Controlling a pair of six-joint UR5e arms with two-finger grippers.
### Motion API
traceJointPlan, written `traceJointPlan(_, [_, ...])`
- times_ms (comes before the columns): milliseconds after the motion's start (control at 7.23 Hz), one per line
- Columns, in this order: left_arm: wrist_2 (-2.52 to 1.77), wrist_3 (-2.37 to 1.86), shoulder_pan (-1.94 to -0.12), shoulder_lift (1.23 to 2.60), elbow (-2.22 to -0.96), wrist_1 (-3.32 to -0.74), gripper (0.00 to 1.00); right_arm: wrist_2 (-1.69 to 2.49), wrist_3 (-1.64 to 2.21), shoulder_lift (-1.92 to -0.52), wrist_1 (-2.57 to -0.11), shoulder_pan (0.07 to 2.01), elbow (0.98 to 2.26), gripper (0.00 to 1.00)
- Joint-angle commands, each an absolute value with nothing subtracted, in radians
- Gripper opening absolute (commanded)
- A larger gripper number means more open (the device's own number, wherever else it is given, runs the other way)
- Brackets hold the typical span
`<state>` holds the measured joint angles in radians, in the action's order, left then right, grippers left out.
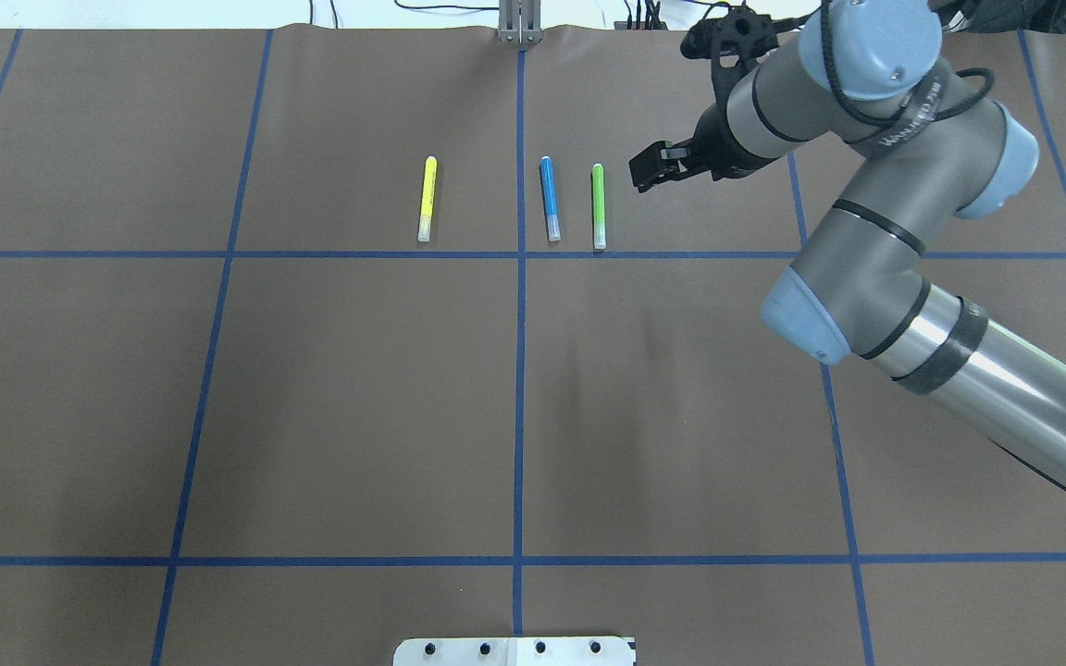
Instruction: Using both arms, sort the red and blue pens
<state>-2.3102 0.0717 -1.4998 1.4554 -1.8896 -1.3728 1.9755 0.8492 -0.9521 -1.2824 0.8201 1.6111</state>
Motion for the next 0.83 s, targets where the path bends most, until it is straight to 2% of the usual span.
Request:
traceJointPlan(0, [-2.31, 0.077, -1.5, 1.454, -1.89, -1.373, 1.0, 1.967, 0.857, -0.783, -1.301, 0.799, 1.405, 1.0])
traceJointPlan(415, [-2.312, 0.077, -1.499, 1.456, -1.888, -1.374, 1.0, 1.991, 0.858, -0.617, -1.397, 0.795, 1.209, 1.0])
traceJointPlan(691, [-2.312, 0.077, -1.5, 1.456, -1.882, -1.394, 1.0, 2.029, 0.838, -0.491, -1.436, 0.776, 1.019, 1.0])
